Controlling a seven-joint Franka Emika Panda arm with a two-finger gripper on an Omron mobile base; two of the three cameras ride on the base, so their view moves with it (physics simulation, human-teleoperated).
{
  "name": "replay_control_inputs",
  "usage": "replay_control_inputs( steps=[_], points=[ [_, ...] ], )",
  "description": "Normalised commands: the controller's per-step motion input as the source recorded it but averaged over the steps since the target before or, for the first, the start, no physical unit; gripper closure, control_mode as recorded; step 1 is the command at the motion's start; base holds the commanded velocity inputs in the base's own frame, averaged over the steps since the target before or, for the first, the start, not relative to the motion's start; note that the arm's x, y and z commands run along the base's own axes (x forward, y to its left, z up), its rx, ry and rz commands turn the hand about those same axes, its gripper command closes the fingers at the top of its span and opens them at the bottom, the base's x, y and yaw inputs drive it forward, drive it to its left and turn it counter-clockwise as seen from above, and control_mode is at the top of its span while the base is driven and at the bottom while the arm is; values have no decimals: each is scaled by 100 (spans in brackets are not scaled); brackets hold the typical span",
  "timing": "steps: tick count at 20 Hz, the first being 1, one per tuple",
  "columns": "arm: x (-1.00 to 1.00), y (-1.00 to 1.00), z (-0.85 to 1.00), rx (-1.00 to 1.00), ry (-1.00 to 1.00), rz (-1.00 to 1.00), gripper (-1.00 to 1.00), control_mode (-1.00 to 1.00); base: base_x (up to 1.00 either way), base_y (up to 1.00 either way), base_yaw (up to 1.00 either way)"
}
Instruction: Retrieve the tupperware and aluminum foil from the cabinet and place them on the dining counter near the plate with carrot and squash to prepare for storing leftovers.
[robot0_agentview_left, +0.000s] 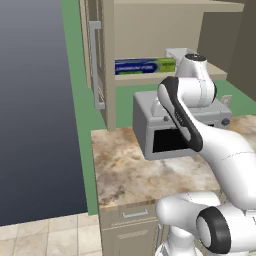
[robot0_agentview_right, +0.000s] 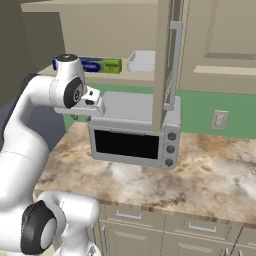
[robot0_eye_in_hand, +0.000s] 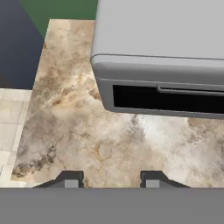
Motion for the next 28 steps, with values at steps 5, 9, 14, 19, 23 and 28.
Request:
replay_control_inputs(
  steps=[5,9,14,19,23,28],
  points=[
    [-4,-3,19,0,-27,0,-100,-100,0,0,0],
    [5,-34,38,0,-27,-3,-100,-100,0,0,0],
    [20,-41,38,-1,-18,-8,-100,-100,0,0,0],
    [28,-35,46,0,-13,-11,-100,-100,0,0,0],
    [29,-38,49,0,-9,-13,-100,-100,0,0,0],
    [30,-33,49,-1,-15,-11,-100,-100,0,0,0]
  ],
)
